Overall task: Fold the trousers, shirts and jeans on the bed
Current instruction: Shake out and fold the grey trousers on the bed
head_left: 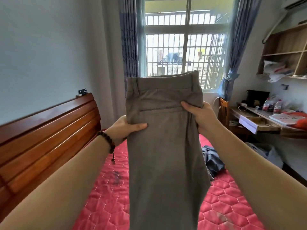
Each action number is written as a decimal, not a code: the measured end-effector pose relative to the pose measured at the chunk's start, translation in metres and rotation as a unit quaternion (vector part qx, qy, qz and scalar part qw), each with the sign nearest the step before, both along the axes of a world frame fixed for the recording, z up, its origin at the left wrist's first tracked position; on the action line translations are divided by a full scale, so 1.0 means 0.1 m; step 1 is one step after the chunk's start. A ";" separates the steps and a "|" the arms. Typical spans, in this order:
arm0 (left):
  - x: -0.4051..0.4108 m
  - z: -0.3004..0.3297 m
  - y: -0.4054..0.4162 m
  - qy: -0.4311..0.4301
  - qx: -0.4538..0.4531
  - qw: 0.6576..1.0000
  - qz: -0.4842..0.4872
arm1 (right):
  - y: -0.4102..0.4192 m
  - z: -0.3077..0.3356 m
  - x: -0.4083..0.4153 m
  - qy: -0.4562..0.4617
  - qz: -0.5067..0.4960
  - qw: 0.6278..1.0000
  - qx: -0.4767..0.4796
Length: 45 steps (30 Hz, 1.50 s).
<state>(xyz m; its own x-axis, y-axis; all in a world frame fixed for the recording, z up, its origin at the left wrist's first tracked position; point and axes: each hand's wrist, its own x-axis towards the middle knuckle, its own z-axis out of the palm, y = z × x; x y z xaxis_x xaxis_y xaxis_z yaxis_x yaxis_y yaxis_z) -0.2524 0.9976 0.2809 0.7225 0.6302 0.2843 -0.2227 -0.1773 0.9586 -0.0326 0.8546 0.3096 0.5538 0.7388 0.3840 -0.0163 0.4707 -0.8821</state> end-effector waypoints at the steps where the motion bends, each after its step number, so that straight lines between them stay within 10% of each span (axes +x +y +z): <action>1: -0.03 -0.09 -0.04 0.036 0.015 0.999 0.002 | -0.02 -0.03 -0.01 -0.007 -0.001 1.000 -0.004; 8: -0.28 -0.31 -0.18 -0.047 0.049 0.979 0.192 | -0.08 -0.14 -0.15 -0.024 0.025 0.999 0.040; 34: -1.26 -0.75 1.97 -0.053 0.014 0.980 0.190 | 2.26 -1.08 -1.26 -0.123 0.054 0.987 -0.090; 45: -1.23 -1.34 3.05 0.046 0.142 0.969 0.199 | 3.20 -1.74 -1.21 -0.157 -0.042 0.972 -0.166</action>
